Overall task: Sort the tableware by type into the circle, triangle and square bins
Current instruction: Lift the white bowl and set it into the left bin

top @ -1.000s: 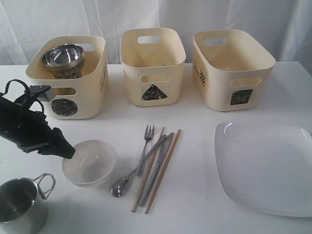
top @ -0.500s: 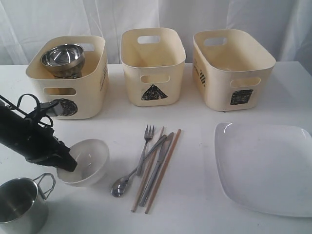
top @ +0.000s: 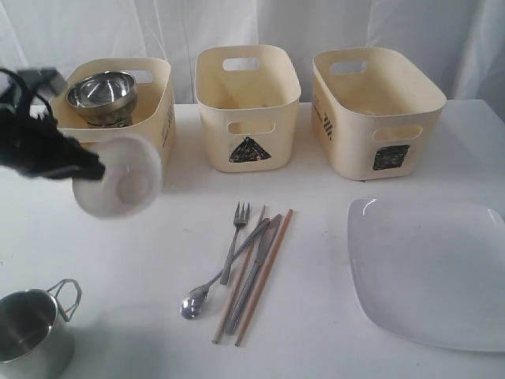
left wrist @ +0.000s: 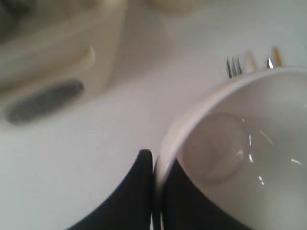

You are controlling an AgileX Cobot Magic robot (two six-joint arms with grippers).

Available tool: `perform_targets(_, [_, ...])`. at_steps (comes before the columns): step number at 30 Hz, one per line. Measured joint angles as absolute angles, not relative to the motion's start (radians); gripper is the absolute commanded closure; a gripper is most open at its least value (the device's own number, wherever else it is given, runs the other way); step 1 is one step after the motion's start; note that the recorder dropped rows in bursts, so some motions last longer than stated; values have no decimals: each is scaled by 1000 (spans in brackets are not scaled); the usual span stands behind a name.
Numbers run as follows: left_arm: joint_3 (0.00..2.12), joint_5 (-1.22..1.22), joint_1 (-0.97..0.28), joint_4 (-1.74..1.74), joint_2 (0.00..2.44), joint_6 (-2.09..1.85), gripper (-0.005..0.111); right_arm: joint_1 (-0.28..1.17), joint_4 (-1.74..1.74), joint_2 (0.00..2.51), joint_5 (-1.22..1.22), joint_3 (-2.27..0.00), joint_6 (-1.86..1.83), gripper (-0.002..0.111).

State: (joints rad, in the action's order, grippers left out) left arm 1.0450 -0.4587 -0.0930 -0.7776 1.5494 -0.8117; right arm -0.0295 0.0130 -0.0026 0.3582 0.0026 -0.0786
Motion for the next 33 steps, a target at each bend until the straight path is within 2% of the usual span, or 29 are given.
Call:
perform_targets(8, [1152, -261, -93, -775, 1309, -817, 107, -29, 13, -3, 358, 3, -79, 108])
perform_targets(16, [1155, -104, -93, -773, 1274, -842, 107, -29, 13, -3, 358, 3, -79, 108])
perform_targets(23, [1190, 122, -93, -795, 1362, -732, 107, -29, 13, -3, 358, 3, -79, 108])
perform_targets(33, [1352, 182, -93, -614, 1569, -697, 107, -29, 13, -3, 358, 3, -79, 108])
